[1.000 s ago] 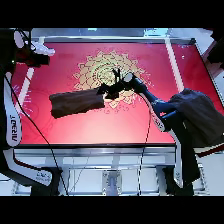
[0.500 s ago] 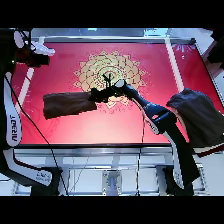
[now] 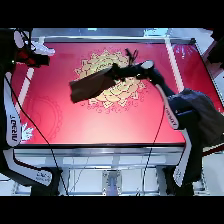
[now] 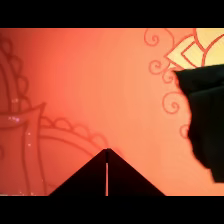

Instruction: Fold the shirts.

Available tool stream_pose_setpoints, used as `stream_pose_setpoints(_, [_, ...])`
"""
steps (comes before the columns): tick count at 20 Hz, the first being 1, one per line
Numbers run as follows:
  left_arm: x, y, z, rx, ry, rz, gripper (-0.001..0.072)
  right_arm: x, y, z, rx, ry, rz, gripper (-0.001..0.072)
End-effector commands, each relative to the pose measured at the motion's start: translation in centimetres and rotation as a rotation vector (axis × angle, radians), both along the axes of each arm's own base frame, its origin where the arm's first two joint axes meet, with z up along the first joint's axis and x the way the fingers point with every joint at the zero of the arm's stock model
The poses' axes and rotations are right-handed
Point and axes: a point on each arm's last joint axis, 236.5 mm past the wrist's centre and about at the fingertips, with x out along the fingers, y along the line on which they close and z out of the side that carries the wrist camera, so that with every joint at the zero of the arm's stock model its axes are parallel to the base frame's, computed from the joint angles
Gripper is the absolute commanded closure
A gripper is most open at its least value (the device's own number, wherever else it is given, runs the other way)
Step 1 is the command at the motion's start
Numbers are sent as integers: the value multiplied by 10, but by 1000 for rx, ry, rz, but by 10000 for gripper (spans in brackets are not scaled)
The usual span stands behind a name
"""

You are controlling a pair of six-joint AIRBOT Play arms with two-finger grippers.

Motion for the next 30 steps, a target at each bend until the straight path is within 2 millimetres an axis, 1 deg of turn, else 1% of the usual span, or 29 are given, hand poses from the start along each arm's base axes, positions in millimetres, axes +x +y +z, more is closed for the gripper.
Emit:
stream_pose_setpoints(1, [0, -1, 0, -4, 0, -1, 694, 5, -131, 17, -282, 16, -136, 681])
stream_pose_setpoints(2, [0, -3, -1, -15, 0, -5, 694, 0, -167, 25, -342, 25, -171, 681])
stream_pose_setpoints(4, [1, -11, -2, -44, 0, -17, 694, -18, -239, 51, -417, 45, -241, 681])
stream_pose_setpoints(6, [1, -20, -3, -81, -1, -31, 694, -40, -297, 81, -441, 49, -319, 681])
stream_pose_setpoints(7, [1, -24, -3, -99, 0, -37, 694, -54, -327, 99, -452, 48, -368, 681])
stream_pose_setpoints(8, [1, -29, -4, -120, 1, -45, 694, -69, -352, 114, -465, 47, -413, 681])
stream_pose_setpoints(10, [1, -40, -4, -162, 2, -61, 694, -108, -400, 141, -494, 60, -500, 681])
stream_pose_setpoints(12, [0, -51, -4, -207, 5, -79, 694, -154, -443, 156, -549, 113, -586, 681])
stream_pose_setpoints(13, [0, -56, -4, -224, 6, -86, 694, -177, -460, 161, -566, 145, -626, 681])
stream_pose_setpoints(14, [0, -60, -4, -238, 8, -92, 694, -199, -473, 166, -577, 171, -658, 681])
stream_pose_setpoints(15, [-1, -63, -4, -250, 9, -97, 695, -216, -484, 172, -588, 179, -690, 681])
stream_pose_setpoints(16, [-1, -66, -4, -261, 9, -101, 695, -229, -496, 181, -597, 170, -743, 681])
stream_pose_setpoints(17, [-1, -67, -4, -267, 11, -103, 694, -239, -502, 188, -610, 162, -779, 682])
stream_pose_setpoints(18, [-2, -70, -5, -278, 15, -107, 695, -250, -513, 191, -640, 175, -822, 682])
stream_pose_setpoints(20, [-6, -73, -6, -291, 34, -112, 695, -272, -535, 185, -742, 248, -898, 683])
stream_pose_setpoints(21, [-9, -74, -8, -291, 46, -112, 695, -277, -541, 182, -779, 274, -913, 683])
stream_pose_setpoints(23, [-12, -76, -10, -290, 62, -117, 694, -284, -545, 170, -823, 328, -908, 683])
stream_pose_setpoints(24, [-13, -77, -10, -292, 66, -119, 694, -286, -545, 159, -840, 366, -893, 683])
stream_pose_setpoints(26, [-16, -81, -11, -294, 80, -128, 694, -293, -545, 130, -889, 460, -830, 682])
stream_pose_setpoints(28, [-17, -88, -11, -311, 83, -139, 694, -300, -540, 99, -920, 555, -758, 679])
stream_pose_setpoints(29, [-16, -89, -11, -316, 82, -141, 694, -301, -535, 88, -926, 574, -711, 655])
stream_pose_setpoints(30, [-16, -89, -11, -316, 82, -141, 694, -301, -531, 82, -922, 582, -685, 537])
